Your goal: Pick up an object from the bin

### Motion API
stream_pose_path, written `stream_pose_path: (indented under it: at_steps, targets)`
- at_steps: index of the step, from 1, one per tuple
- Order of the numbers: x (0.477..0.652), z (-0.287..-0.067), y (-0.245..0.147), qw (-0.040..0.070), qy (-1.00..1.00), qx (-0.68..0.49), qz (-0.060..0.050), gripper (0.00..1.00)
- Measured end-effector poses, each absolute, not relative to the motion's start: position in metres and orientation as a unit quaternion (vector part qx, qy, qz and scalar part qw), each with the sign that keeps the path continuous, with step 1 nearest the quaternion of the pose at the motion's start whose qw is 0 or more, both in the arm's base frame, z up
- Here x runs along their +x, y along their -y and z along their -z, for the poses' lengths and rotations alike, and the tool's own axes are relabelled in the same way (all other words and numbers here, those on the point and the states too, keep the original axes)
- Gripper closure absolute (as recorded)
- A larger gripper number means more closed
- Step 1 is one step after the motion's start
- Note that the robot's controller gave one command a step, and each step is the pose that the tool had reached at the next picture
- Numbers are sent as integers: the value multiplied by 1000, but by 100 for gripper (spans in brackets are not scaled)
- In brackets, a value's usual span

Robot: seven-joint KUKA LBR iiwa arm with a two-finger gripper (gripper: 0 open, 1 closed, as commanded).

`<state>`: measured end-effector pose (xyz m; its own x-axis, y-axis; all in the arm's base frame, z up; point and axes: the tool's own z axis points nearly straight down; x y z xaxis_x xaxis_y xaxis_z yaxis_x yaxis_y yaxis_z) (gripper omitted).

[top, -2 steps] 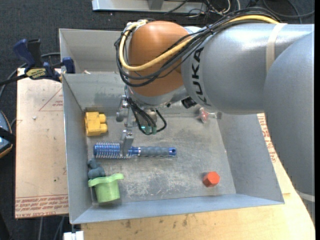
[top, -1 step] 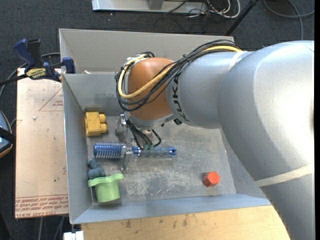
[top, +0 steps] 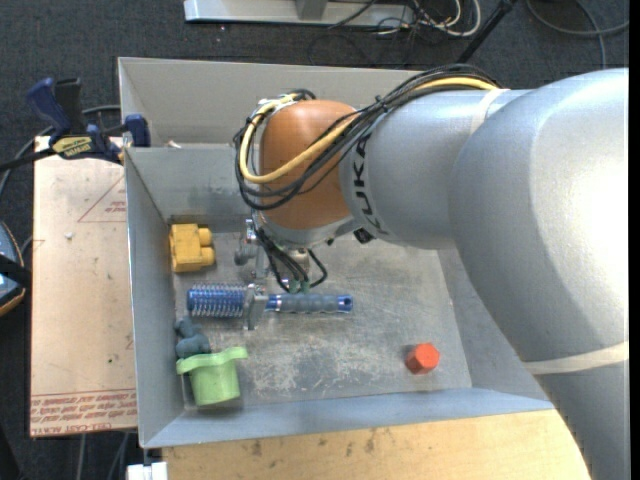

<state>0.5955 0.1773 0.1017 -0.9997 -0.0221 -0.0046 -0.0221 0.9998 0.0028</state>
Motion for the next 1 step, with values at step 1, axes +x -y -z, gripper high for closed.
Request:
stream_pose_path:
  at_steps: [1]
  targets:
    - [585,-99,-181,-1,-1000,18,-1,0]
